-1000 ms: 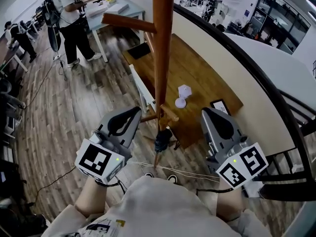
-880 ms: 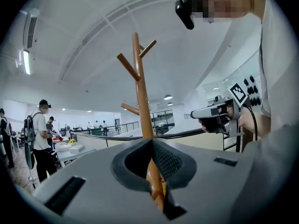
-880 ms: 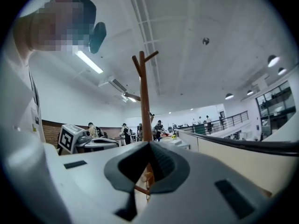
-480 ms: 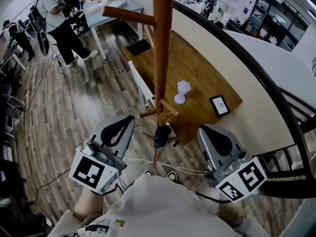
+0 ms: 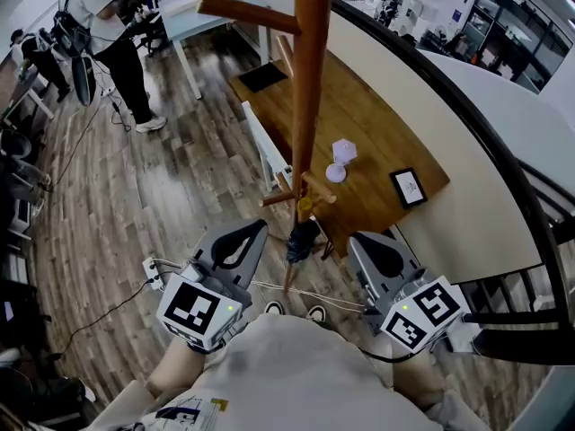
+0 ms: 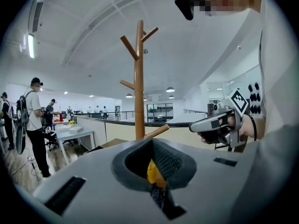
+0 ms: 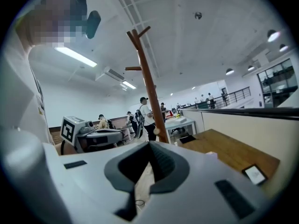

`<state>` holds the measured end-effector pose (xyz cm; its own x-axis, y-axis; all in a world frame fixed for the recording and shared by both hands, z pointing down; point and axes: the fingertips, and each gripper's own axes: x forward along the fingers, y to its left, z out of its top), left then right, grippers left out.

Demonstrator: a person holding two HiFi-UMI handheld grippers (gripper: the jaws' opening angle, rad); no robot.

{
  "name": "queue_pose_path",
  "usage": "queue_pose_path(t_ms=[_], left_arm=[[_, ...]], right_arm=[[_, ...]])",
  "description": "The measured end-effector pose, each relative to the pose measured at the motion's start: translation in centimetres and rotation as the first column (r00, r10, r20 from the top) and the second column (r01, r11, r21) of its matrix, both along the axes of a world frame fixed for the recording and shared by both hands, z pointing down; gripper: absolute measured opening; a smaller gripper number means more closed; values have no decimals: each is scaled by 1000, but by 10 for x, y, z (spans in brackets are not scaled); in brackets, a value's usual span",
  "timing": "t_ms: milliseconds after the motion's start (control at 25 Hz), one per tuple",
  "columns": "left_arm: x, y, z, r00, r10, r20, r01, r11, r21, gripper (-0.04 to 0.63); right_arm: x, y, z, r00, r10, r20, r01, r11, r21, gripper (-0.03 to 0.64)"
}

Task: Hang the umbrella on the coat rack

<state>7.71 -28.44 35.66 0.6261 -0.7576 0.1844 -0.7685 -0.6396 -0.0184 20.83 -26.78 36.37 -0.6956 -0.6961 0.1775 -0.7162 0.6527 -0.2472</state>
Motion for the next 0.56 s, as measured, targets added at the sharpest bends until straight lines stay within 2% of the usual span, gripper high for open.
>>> queue_pose_path(t_ms=[560], left_arm=[[-3, 5, 2, 1000, 7, -2, -7, 1000, 4, 3]], right_arm=[[-10, 6, -3, 1000, -16, -16, 16, 1000, 20, 5]])
